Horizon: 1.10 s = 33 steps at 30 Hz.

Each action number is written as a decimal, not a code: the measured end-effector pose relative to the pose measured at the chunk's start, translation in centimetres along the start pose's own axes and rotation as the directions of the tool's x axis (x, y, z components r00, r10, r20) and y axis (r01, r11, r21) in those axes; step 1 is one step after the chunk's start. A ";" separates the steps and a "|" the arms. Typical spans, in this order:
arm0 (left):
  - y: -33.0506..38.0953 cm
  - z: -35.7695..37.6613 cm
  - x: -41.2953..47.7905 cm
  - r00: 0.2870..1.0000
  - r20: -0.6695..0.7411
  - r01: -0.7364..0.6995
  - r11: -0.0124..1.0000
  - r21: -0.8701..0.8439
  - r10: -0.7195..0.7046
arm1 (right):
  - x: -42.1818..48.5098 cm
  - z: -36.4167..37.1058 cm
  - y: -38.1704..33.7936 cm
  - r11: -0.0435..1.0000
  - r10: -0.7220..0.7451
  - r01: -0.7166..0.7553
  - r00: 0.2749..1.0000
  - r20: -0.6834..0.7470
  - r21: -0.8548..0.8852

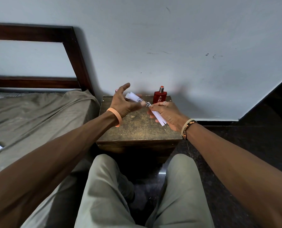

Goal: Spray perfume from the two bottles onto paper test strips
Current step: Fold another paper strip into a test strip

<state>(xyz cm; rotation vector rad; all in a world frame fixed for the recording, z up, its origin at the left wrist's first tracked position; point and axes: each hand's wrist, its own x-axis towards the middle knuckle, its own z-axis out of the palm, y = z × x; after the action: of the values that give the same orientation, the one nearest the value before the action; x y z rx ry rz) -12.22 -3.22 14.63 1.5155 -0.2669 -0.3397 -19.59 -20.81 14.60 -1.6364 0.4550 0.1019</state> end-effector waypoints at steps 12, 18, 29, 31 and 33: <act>-1.2 2.0 -0.3 0.968 0.149 -0.251 0.809 0.531 0.202 | 0.0 0.4 0.1 1.000 -0.017 0.017 0.999 0.034 0.012; -1.4 1.7 -0.4 0.967 0.224 -0.210 0.887 0.412 0.125 | 0.0 0.1 0.0 1.000 -0.016 0.015 0.997 0.074 0.019; -1.9 0.8 -0.5 0.935 0.336 0.039 0.973 0.229 -0.117 | 0.1 0.3 0.1 0.998 -0.004 0.006 0.999 0.035 -0.056; -1.9 0.8 -0.6 0.940 0.307 0.100 0.982 0.162 -0.146 | 0.1 0.3 0.2 0.995 -0.012 0.015 0.999 0.034 -0.097; -2.0 0.9 -0.6 0.961 0.244 0.106 0.989 0.107 -0.129 | 0.1 0.3 0.3 0.990 -0.042 0.047 0.998 0.038 -0.134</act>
<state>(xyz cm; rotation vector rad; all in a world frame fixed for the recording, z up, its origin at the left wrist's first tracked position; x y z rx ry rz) -13.20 -3.84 12.71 1.5843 -0.3974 -0.6229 -19.56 -20.54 14.25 -1.7734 0.3916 0.1301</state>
